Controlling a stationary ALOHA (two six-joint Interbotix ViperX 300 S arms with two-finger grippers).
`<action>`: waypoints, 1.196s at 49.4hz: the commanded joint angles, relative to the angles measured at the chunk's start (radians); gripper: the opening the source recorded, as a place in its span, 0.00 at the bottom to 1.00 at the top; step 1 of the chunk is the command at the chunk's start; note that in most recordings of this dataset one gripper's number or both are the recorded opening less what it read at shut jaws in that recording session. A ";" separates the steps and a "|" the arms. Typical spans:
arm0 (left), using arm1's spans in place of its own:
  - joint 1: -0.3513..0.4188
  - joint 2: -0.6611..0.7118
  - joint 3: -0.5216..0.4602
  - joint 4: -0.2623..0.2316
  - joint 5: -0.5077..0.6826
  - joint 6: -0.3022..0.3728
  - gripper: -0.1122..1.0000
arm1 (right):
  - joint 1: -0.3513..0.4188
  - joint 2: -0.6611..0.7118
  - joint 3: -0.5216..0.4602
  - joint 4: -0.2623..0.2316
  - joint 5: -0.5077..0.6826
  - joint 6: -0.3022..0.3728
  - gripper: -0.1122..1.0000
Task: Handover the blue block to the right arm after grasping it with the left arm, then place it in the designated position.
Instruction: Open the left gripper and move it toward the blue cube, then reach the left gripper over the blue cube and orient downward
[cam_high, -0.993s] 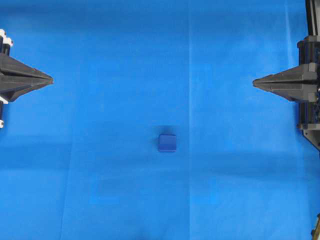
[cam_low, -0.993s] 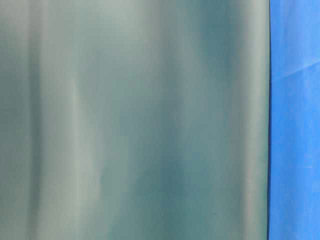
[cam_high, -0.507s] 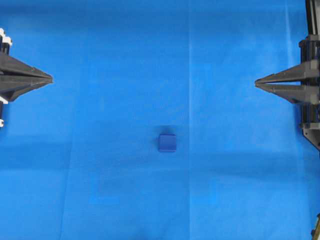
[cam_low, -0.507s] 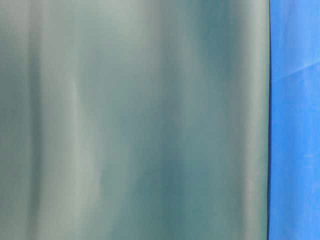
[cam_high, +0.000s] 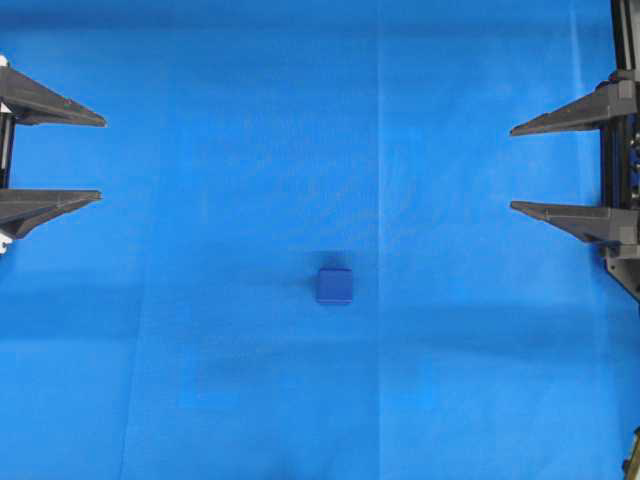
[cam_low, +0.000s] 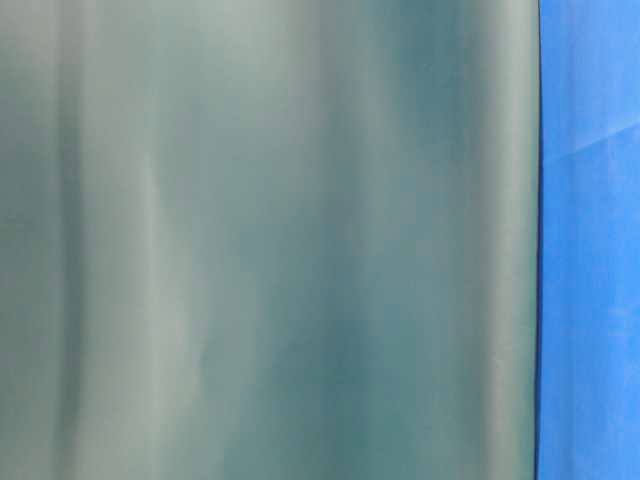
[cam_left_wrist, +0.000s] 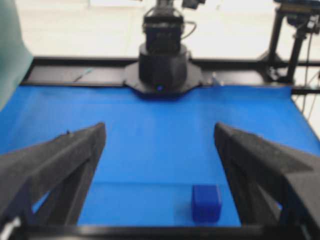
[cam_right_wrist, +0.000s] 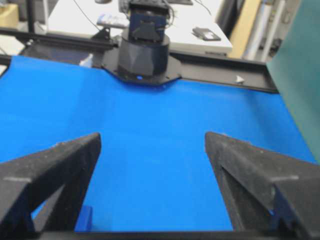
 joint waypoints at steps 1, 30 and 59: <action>0.003 0.005 -0.009 0.002 -0.008 -0.002 0.93 | -0.003 0.008 -0.026 0.003 -0.003 0.002 0.98; -0.043 0.319 -0.095 0.002 -0.207 -0.032 0.93 | -0.005 0.029 -0.032 0.003 -0.014 0.003 0.98; -0.101 0.845 -0.523 0.002 -0.232 -0.031 0.93 | -0.005 0.041 -0.034 0.003 -0.032 0.003 0.98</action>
